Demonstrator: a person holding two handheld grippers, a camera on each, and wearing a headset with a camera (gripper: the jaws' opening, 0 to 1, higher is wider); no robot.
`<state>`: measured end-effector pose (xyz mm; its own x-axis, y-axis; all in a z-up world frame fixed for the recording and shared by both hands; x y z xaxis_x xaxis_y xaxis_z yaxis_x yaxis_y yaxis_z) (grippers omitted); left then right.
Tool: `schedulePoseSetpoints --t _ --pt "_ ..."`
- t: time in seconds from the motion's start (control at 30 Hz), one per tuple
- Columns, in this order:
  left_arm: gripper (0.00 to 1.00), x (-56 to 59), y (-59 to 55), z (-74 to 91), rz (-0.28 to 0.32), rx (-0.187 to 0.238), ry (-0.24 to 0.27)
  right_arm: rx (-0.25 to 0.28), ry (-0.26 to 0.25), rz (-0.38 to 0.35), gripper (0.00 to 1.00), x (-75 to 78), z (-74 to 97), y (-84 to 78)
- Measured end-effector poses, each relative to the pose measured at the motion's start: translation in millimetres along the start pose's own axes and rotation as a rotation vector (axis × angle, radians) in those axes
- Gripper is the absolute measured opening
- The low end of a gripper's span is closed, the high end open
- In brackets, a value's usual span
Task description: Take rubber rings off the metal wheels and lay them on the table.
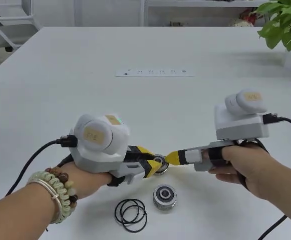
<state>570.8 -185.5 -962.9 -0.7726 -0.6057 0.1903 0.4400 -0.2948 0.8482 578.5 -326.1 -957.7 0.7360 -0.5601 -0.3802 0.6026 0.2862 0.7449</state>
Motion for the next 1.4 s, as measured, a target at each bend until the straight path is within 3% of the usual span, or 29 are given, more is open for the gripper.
schedulePoseSetpoints --t 0.5,0.77,0.87,1.4 --pt "0.13 -0.1 -0.2 0.3 0.000 0.002 0.002 -0.004 0.016 0.029 0.00 -4.2 -2.7 3.3" --pt "0.13 -0.3 -0.6 0.5 0.002 0.007 0.002 -0.009 0.023 0.062 0.00 -4.1 -5.2 3.2" --pt "0.13 -0.1 -0.9 0.5 -0.003 0.010 0.004 -0.011 0.015 0.106 0.00 -6.7 -5.5 3.1" --pt "0.14 -0.5 -1.4 1.1 -0.009 0.014 0.005 0.022 0.051 0.041 0.00 -5.1 0.5 1.0"
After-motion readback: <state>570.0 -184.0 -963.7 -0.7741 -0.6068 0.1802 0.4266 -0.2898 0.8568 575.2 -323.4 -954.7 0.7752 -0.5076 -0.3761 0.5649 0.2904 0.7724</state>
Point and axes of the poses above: the centre of the closed fingertips' face, and the gripper's own axes: z roughly backward along the fingers, x roughly to its right, y roughly out of its top, the point moved 9 cm from there along z, roughly backward along the fingers, and after that the axes turned 12 degrees about z, right-handed, at the moved point
